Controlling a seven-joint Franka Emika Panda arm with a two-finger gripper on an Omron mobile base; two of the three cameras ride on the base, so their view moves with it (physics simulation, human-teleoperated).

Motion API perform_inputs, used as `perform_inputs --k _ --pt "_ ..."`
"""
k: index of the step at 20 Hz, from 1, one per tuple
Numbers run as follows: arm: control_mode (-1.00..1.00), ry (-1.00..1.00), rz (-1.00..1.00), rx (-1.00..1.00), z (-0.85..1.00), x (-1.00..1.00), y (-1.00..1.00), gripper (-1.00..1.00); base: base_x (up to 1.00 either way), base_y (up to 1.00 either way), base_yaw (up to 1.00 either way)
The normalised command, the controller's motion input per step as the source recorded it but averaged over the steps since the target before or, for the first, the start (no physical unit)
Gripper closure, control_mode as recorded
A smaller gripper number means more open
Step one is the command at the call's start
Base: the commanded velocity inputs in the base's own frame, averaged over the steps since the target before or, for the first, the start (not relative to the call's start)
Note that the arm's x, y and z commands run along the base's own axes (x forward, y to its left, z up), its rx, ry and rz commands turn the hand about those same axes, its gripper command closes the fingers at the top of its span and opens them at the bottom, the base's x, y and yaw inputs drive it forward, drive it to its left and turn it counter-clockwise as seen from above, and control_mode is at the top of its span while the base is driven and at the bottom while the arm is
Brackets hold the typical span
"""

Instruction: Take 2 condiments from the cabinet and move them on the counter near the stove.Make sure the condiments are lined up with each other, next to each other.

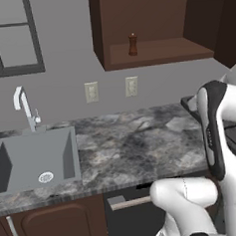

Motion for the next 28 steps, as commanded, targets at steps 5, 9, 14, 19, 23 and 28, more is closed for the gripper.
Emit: perform_inputs --k 5,9,14,19,23,28 --pt "-1.0 0.04 0.0 0.0 0.0 0.0 0.02 -1.0 0.0 0.0 0.0" --pt "-1.0 0.0 0.0 -0.01 0.0 -0.04 0.08 -1.0 0.0 0.0 0.0" --pt "-1.0 -0.09 0.0 0.0 0.0 0.0 0.32 -1.0 0.0 0.0 0.0" --pt "-1.0 -0.14 -0.03 0.0 0.29 0.0 0.3 -1.0 0.0 0.0 0.0" --pt "-1.0 -0.21 -0.01 0.0 0.4 0.02 0.23 -1.0 0.0 0.0 0.0" --pt "-1.0 -0.1 0.0 0.0 0.57 0.13 0.18 -1.0 0.0 0.0 0.0"
